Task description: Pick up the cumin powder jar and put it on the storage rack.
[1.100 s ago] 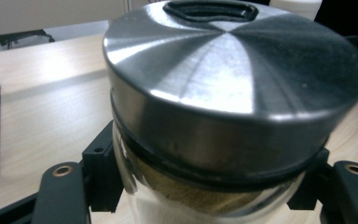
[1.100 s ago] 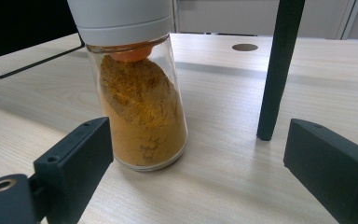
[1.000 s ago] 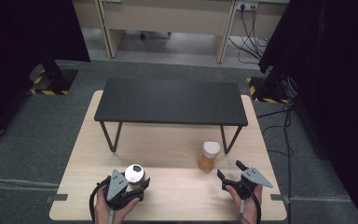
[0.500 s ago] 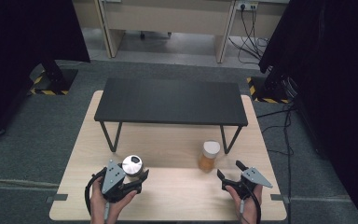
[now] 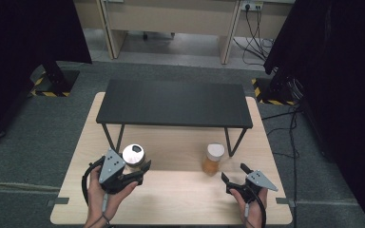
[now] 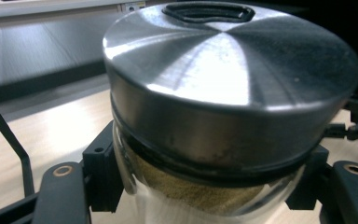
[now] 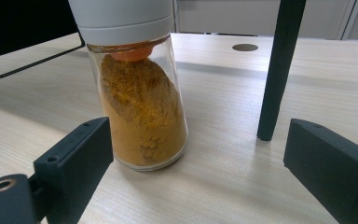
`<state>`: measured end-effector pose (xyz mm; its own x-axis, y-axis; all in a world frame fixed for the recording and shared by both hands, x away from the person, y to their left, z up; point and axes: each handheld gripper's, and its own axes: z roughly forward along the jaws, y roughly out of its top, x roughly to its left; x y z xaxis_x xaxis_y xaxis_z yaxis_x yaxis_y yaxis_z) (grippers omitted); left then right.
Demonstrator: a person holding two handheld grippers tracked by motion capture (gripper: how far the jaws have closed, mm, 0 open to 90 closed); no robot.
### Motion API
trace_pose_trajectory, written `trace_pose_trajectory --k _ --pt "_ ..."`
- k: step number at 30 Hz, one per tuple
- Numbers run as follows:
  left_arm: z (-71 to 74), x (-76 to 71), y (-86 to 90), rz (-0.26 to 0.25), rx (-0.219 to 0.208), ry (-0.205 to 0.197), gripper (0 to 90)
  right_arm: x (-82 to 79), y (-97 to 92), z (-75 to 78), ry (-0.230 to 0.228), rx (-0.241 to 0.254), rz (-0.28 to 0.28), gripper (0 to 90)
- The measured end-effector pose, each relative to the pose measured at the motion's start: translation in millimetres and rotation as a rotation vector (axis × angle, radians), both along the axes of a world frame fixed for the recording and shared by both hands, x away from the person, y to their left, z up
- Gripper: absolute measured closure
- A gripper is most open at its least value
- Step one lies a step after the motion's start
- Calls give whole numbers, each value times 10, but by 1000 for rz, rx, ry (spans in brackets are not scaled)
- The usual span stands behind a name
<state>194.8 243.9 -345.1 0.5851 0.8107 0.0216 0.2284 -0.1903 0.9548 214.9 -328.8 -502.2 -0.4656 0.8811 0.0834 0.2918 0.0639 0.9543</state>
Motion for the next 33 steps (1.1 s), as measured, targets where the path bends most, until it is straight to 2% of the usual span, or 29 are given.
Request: trace_pose_trajectory --k 2,6,10,16,25,33 --pt "81 31 1 -2 9 -8 299 0 0 1 0 0 0 82" --pt "218 133 33 -4 3 -13 299 2 -2 2 3 2 0 82" --pt "319 214 31 7 12 -25 300 1 -4 0 1 2 1 82" --pt "444 367 38 12 18 -22 300 3 -5 -1 1 2 1 82" --pt "625 609 49 48 25 -30 300 5 -6 0 2 2 2 82" --pt "731 883 71 99 24 -17 300 3 -7 1 3 3 2 82"
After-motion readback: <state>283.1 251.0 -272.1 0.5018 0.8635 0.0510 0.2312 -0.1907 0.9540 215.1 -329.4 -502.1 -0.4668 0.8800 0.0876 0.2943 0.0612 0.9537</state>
